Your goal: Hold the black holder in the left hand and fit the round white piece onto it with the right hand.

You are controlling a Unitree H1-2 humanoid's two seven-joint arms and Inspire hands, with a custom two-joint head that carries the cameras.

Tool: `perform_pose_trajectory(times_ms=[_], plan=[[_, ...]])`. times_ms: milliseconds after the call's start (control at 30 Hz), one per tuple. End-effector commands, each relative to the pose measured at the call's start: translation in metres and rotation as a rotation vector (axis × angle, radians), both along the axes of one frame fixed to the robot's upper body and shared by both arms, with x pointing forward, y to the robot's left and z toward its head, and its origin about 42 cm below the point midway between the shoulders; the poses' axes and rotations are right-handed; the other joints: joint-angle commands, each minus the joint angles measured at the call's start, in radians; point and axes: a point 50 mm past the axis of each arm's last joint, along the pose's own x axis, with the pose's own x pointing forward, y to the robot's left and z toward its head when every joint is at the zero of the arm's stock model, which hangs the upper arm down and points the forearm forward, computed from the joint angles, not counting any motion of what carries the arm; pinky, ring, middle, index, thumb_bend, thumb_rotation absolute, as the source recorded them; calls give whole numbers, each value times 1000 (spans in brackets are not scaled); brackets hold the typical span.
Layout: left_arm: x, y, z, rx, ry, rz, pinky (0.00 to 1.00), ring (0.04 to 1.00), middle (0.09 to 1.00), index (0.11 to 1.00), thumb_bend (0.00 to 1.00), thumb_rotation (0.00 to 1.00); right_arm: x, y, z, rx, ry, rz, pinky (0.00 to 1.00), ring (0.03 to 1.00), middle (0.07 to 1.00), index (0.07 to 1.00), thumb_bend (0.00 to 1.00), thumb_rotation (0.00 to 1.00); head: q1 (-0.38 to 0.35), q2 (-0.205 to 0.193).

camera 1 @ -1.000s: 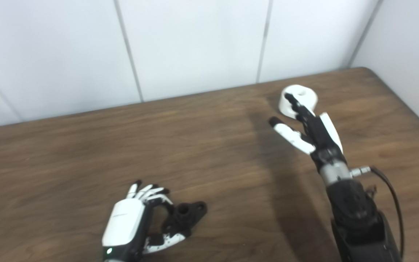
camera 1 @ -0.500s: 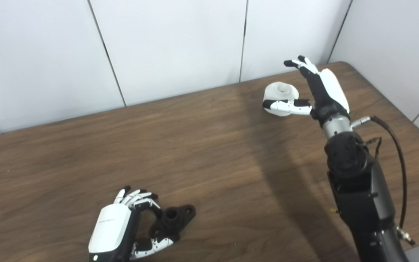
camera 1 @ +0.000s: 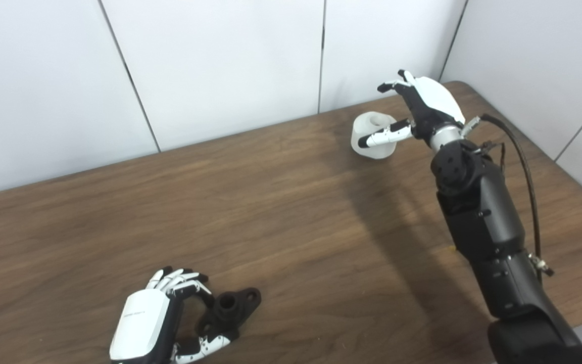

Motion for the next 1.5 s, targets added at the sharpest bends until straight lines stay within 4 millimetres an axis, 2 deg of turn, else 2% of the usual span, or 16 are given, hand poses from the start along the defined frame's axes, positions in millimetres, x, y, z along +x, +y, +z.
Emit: perform_pose_trajectory(times_ms=[0, 467, 933, 1467], plan=[[-2, 5, 2, 21, 2, -1, 928, 821, 742, 485, 520, 44, 11, -5, 30, -62, -63, -11, 1000, 1000, 1000, 821, 988, 333, -3, 1], [-2, 6, 2, 19, -1, 3, 928, 819, 742, 485, 520, 43, 37, -18, 22, -90, 32, -75, 1000, 1000, 1000, 816, 978, 321, 2, 1], [0, 6, 1, 14, -7, 10, 916, 815, 741, 485, 520, 44, 42, -17, 22, -127, 54, -64, 1000, 1000, 1000, 765, 935, 369, -2, 1], [1, 7, 1, 23, 5, 13, 928, 822, 745, 485, 520, 44, 40, -19, 22, -138, 38, -48, 1000, 1000, 964, 655, 898, 321, 1, 0]])
